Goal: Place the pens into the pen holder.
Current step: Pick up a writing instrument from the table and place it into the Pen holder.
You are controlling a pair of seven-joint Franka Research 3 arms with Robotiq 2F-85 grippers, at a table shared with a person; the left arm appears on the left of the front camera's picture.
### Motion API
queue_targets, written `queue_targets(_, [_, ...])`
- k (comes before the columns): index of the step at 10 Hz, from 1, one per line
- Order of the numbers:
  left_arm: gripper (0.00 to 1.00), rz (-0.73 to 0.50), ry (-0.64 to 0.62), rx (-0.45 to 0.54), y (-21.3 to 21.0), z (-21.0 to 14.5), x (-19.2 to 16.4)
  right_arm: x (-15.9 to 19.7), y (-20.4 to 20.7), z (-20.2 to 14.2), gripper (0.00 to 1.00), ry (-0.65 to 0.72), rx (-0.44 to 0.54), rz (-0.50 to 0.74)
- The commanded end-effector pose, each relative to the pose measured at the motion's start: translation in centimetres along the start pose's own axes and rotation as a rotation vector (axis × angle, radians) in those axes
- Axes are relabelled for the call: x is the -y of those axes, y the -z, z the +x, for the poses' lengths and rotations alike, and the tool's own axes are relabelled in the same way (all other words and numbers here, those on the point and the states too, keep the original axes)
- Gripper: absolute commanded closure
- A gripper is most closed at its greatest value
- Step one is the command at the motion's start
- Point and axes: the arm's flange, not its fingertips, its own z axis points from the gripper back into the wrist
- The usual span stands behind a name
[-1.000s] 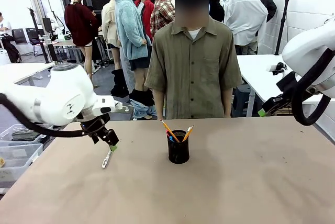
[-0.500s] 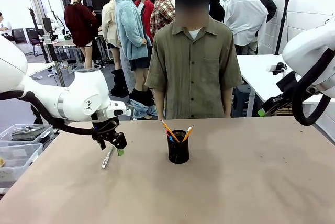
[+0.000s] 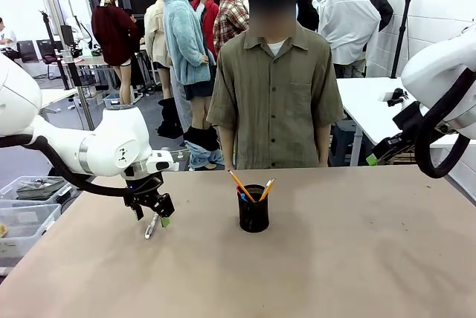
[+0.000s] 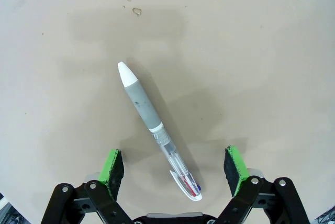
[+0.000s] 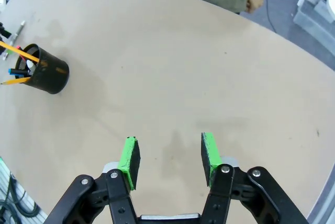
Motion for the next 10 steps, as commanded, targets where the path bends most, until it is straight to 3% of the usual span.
queue_targets(1, [0.2,0.0,-0.018,-0.002,0.04,0.57,0.18,0.08,0.21,-0.3,0.4,-0.019,0.011,-0.012])
queue_targets(5, [1.0,0.01,-0.006,-0.013,-0.31,0.42,0.3,0.08,0.21,-0.3,0.4,-0.019,0.011,-0.012])
queue_targets(10, [1.0,0.015,0.03,-0.015,-0.9,-0.19,0.72,0.08,0.21,-0.3,0.4,-0.019,0.011,-0.012])
